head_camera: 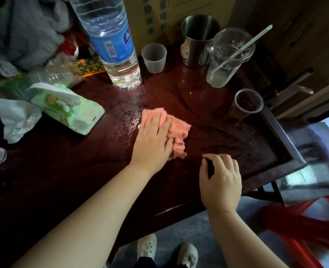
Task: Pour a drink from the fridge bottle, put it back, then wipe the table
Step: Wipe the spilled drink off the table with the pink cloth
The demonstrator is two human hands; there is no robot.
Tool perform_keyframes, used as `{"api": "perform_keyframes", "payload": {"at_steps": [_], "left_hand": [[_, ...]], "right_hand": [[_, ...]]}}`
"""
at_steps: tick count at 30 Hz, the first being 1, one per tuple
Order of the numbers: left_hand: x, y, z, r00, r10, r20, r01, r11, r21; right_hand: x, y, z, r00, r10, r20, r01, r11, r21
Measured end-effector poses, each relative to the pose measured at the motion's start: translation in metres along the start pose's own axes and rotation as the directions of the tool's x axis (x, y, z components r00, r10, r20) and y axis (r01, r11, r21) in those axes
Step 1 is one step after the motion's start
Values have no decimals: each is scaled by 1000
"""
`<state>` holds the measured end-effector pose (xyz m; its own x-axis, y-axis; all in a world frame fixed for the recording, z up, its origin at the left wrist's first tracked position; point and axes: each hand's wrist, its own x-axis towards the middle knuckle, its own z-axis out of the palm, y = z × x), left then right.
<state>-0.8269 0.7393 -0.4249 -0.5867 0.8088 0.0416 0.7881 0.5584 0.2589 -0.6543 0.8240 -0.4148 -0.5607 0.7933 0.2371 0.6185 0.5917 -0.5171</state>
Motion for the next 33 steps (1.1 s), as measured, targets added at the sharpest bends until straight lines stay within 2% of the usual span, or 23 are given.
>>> {"api": "perform_keyframes", "payload": {"at_steps": [5,10,13,15,18,21,26,33], "left_hand": [[82,0,3,1000,-14,-15,14,999,30],[94,1,3,1000,8,1,-8,998,69],[64,-2,-8,997,4,76,-7,999,35],[16,-8,-22,998,-51,42,50,999,23],[-69,-25,-37,963,-249,-98,251,968,7],[-116,-41,-39,903,-418,-100,423,906,22],[-125,-48,-29,885,-466,-20,466,885,4],[-124,-52,-23,868,-494,-55,489,869,-77]], "right_hand": [[1,1,0,1000,-12,-2,12,1000,-2],[2,2,1,1000,-15,4,15,1000,-1],[1,2,1,1000,-8,3,8,1000,0],[1,1,1,1000,-10,3,10,1000,6],[1,-1,0,1000,-15,5,15,1000,0],[1,-1,1,1000,1,19,-1,1000,-22],[1,-4,1,999,14,41,-12,999,-43],[12,-20,3,994,0,107,17,988,-155]]}}
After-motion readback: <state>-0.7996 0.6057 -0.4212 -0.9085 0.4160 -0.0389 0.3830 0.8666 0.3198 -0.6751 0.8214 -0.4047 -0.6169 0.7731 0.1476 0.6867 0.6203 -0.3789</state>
